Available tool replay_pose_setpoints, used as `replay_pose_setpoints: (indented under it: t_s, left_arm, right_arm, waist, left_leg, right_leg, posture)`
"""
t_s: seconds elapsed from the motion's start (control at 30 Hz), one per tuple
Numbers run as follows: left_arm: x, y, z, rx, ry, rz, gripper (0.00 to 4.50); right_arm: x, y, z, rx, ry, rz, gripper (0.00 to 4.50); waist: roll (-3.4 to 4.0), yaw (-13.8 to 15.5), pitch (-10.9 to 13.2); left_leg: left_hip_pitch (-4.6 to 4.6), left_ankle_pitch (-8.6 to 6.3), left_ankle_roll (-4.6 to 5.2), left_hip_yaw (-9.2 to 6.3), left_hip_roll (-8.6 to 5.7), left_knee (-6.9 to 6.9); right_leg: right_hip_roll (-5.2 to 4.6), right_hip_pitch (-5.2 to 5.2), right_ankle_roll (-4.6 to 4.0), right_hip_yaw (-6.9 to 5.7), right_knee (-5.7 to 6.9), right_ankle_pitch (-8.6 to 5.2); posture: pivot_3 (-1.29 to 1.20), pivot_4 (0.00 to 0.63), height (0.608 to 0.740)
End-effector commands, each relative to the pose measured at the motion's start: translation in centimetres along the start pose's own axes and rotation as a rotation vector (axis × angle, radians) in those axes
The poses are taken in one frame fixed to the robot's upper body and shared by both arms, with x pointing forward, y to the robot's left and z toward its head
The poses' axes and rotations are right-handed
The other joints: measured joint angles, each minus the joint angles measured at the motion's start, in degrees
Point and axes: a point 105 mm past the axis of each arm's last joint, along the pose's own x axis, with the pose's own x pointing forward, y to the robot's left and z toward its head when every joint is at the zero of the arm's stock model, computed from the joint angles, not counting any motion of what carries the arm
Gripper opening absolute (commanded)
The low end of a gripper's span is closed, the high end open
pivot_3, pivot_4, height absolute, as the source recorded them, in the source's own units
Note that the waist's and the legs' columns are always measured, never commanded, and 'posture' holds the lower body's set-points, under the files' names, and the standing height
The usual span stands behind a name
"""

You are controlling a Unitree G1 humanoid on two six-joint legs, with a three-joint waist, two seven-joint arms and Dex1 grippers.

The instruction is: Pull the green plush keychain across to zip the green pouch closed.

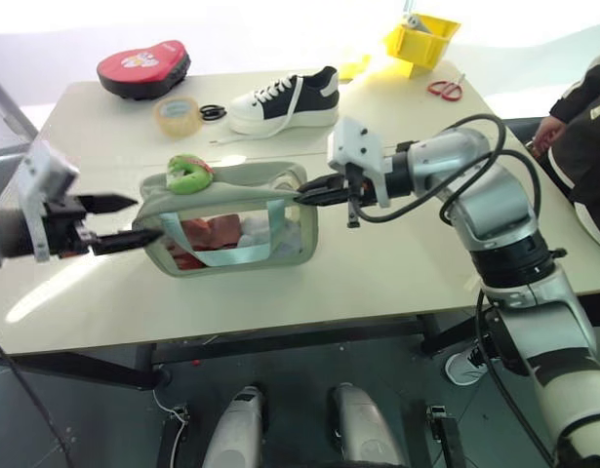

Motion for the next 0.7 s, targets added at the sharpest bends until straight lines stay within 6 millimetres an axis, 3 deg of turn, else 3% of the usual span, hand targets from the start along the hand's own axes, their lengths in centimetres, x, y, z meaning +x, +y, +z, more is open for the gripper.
replay_pose_setpoints:
  t_s: [0.03,0.13,0.37,0.6,0.7]
  left_arm:
    - [0.2,1.1,1.6,0.093,-0.063,0.08,4.48]
    - [0.6,1.4,1.3,0.094,-0.068,0.08,3.6]
    - [0.5,1.6,0.5,0.114,-0.014,0.073,0.06]
    - [0.6,2.4,1.8,0.138,-0.061,0.107,0.06]
    - [0.7,2.2,1.7,0.145,-0.052,0.093,0.0]
  right_arm:
    - [-0.2,-0.3,1.7,-0.054,-0.031,-0.005,0.0]
    - [-0.1,-0.3,1.7,-0.053,-0.03,0.0,0.0]
    - [-0.2,-0.3,1.6,-0.051,-0.025,-0.004,0.0]
    - [-0.3,-0.7,2.3,-0.058,-0.041,-0.022,0.0]
    - [-0.4,-0.7,2.1,-0.059,-0.032,-0.012,1.09]
  waist:
    - [0.0,0.22,0.0]
    - [-0.01,0.1,0.0]
    - [-0.01,-0.01,0.0]
    - [-0.01,0.02,0.0]
    - [-0.01,-0.08,0.0]
  left_leg:
    - [0.0,0.0,0.0,0.0,0.0,0.0]
    - [0.0,0.0,0.0,0.0,-0.01,0.01]
    - [0.0,0.0,0.0,0.02,-0.01,-0.02]
    - [-0.01,0.0,0.0,0.02,-0.01,-0.01]
    - [-0.02,0.0,0.0,0.03,-0.02,-0.02]
  right_leg:
    - [0.0,0.01,0.0,-0.01,0.0,0.0]
    - [-0.01,0.04,0.01,-0.01,-0.06,0.0]
    - [-0.02,0.0,0.01,-0.01,-0.04,0.01]
    - [-0.02,0.0,0.01,-0.02,-0.05,0.01]
    - [-0.03,0.0,0.01,-0.01,-0.06,0.01]
  posture:
    - [0.0,0.15,0.74]
    - [0.0,0.15,0.74]
    - [0.0,0.15,0.74]
    - [0.0,0.15,0.74]
    - [0.0,0.15,0.74]
